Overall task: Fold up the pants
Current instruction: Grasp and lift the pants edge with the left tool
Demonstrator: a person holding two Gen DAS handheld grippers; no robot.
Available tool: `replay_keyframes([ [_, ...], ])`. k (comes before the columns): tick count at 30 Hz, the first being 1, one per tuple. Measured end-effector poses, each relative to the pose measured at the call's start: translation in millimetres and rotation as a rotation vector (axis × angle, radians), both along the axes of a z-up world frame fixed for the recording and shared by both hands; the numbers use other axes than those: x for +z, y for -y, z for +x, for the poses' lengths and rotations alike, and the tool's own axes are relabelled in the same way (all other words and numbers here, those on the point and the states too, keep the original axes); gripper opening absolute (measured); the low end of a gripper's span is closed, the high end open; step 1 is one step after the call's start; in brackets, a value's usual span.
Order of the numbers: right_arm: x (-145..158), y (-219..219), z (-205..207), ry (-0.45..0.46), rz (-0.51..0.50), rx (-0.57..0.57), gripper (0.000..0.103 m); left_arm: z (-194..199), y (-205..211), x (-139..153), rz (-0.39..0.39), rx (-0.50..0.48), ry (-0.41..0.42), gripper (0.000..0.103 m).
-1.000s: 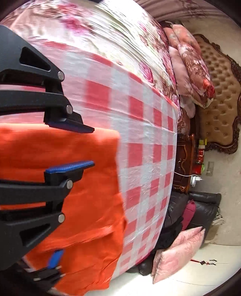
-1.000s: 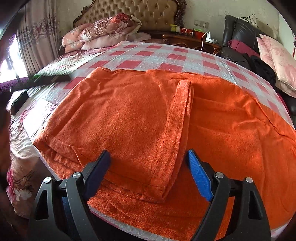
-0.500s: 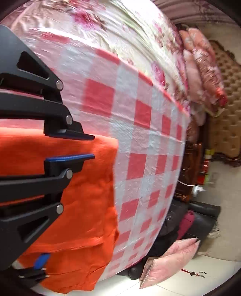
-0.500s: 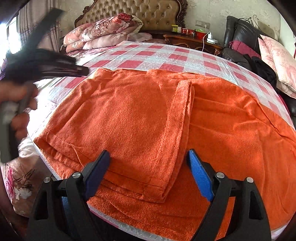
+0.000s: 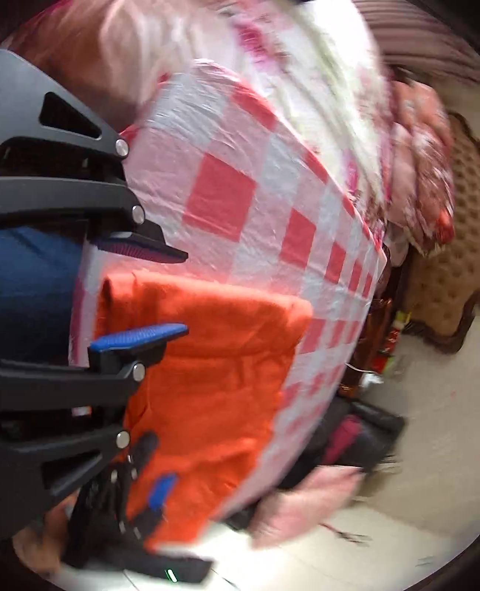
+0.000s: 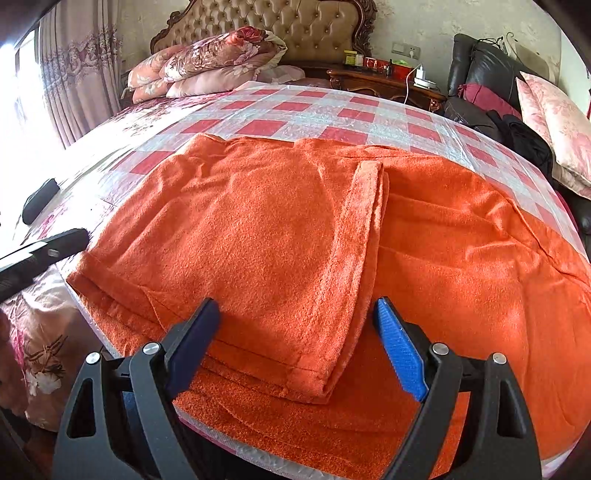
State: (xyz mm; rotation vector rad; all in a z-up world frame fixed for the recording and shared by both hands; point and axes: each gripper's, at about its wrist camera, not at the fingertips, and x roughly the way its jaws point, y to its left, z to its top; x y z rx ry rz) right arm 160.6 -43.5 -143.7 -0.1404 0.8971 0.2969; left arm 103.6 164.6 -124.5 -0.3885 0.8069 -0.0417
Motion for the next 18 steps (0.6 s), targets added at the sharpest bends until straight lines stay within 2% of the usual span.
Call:
replay_keyframes([
  [3, -0.3, -0.9, 0.4, 0.001, -0.004, -0.005, 0.083, -8.5, -12.5, -9.1, -0.086, -0.015, -0.007, 0.035],
  [6, -0.4, -1.2, 0.6, -0.004, -0.008, -0.009, 0.083, -9.5, -27.1, -24.9, -0.306, -0.026, -0.024, 0.035],
  [8, -1.0, -1.3, 0.7, -0.009, -0.010, -0.010, 0.083, -8.4, -33.8, -37.4, -0.435, -0.013, -0.040, 0.035],
  [10, -1.2, -1.4, 0.9, -0.011, -0.012, -0.012, 0.083, -7.0, -40.5, -44.5, -0.530, 0.002, -0.044, 0.035],
  [11, -1.1, -1.5, 0.8, -0.012, -0.012, -0.013, 0.083, -6.7, -46.0, -52.0, -0.619, 0.015, -0.053, 0.035],
  [13, -0.8, -1.9, 1.2, -0.012, -0.014, -0.017, 0.083, -4.7, -50.9, -63.9, -0.750, 0.025, -0.067, 0.035],
  [15, -0.9, -1.9, 1.3, -0.012, -0.013, -0.018, 0.084, -1.3, -51.3, -71.6, -0.842, 0.020, -0.083, 0.035],
  [17, -0.9, -1.7, 1.4, -0.012, -0.014, -0.017, 0.084, 2.6, -49.7, -77.2, -0.906, 0.026, -0.101, 0.035],
  [18, -0.9, -1.9, 1.3, -0.012, -0.014, -0.017, 0.084, 4.5, -48.8, -77.9, -0.914, 0.031, -0.107, 0.035],
])
